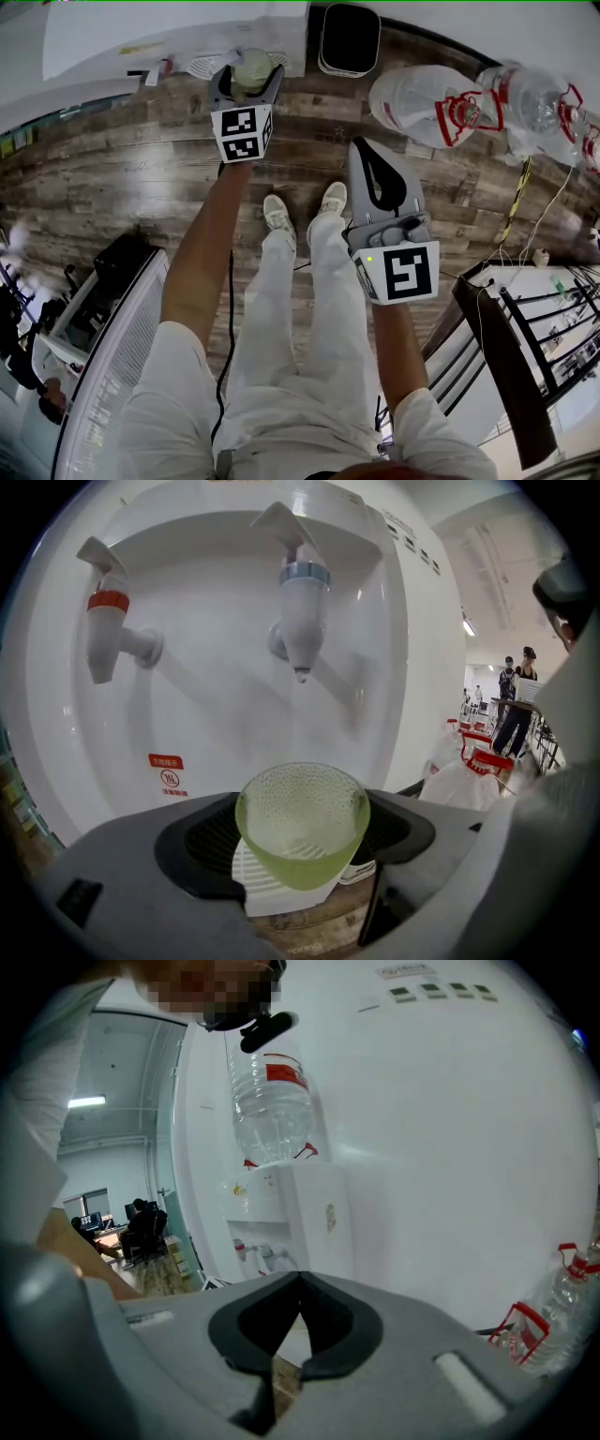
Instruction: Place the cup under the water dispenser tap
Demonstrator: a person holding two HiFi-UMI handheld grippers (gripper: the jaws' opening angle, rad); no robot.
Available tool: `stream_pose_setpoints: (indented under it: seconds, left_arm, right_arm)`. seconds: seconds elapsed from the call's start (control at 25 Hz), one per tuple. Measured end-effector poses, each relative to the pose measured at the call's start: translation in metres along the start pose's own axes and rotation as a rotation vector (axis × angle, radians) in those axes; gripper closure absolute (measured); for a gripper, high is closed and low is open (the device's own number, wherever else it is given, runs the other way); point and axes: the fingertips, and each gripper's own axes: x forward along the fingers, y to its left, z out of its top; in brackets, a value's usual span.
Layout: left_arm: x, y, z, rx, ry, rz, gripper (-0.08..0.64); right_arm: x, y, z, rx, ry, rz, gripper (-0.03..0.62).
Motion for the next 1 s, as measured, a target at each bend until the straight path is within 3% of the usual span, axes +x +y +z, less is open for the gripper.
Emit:
stream_pose_setpoints:
  seconds: [0.36,0.52,1.0]
  left_arm:
    - [0.008,0.006,-0.002,0.038,0.003,0.020,0.158]
    - [0.004,0.007,0.002,0.021,-0.003,0.022,0.110]
    - [-0.028,-0.002,0.023,-0.004,-0.013,0.012,0.106]
  right_arm:
    - [-0.007,-0.001,-0.003,0.014,0.011,-0.012,0.594]
    - [-0.008,-0.005,-0.002,0.014,0.009,-0.020,0.594]
    - [-0.022,0.005,0.016,0.013,-0.012,-0.035,0.594]
